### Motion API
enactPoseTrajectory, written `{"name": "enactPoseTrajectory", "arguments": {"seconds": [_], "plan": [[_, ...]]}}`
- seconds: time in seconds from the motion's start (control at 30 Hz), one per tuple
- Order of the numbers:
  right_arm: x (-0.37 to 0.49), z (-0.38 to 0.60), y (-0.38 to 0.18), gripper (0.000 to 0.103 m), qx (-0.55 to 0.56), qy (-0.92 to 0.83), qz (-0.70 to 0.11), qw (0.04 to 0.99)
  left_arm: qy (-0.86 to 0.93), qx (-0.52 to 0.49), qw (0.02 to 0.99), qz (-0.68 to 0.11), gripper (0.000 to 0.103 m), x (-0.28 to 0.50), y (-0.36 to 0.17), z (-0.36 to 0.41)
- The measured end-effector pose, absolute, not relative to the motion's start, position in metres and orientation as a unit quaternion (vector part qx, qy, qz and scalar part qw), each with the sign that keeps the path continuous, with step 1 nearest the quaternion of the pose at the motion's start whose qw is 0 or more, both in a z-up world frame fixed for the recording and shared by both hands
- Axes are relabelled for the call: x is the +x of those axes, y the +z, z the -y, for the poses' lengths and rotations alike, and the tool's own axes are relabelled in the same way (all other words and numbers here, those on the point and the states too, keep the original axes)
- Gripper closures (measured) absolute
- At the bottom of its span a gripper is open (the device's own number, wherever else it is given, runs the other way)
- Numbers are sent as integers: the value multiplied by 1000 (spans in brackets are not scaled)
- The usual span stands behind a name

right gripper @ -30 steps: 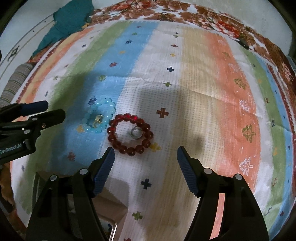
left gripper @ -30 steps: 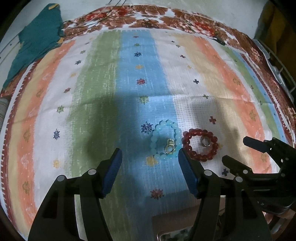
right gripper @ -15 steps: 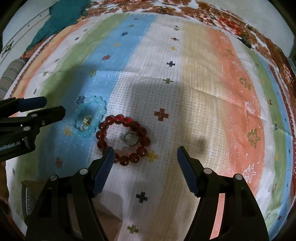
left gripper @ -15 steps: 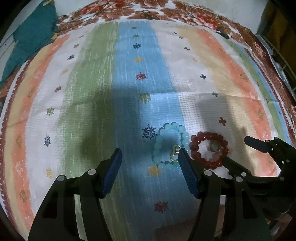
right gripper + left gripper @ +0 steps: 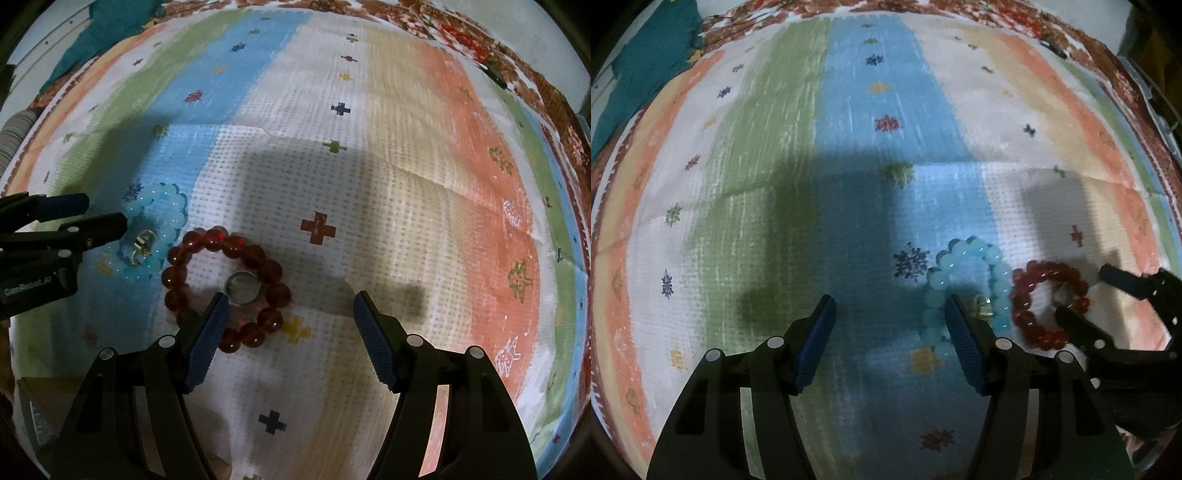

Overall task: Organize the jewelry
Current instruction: 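Move both open grippers to the blue clasp bracelet and red bead bracelet, then grasp the light blue clasp bracelet with the left gripper while the right grasps the red bracelet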

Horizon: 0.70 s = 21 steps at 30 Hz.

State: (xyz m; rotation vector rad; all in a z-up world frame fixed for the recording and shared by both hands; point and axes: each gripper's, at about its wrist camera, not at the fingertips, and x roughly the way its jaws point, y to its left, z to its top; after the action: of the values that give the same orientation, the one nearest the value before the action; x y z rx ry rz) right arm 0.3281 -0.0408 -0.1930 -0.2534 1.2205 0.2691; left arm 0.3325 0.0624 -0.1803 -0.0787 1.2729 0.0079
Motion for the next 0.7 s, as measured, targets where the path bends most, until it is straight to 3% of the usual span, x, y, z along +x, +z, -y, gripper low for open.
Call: {"name": "enactPoseTrajectory", "arguments": {"seconds": [0.13, 0.23, 0.3, 0.37, 0.4, 0.47, 0.5, 0.7], "plan": [[327, 41, -194, 33, -122, 125, -567, 805, 0, -15, 805, -593, 43, 332, -185, -57], [327, 41, -194, 39, -123, 132, -570, 801, 6, -20, 805, -593, 57, 332, -183, -60], [326, 42, -192, 59, -123, 137, -571, 800, 8, -21, 805, -593, 68, 330, -183, -63], [325, 42, -190, 75, -124, 143, -570, 799, 8, -24, 805, -593, 87, 329, -184, -66], [324, 41, -190, 76, -127, 144, -569, 800, 9, -25, 805, -593, 92, 328, -184, -67], [322, 42, -189, 77, -129, 148, -566, 801, 7, -28, 805, -593, 92, 325, -184, -69], [321, 43, -189, 88, -126, 148, -564, 802, 7, -29, 805, -593, 92, 324, -183, -70], [317, 52, -174, 89, -104, 157, -555, 811, 12, -37, 814, -579, 92, 314, -170, -72]]}}
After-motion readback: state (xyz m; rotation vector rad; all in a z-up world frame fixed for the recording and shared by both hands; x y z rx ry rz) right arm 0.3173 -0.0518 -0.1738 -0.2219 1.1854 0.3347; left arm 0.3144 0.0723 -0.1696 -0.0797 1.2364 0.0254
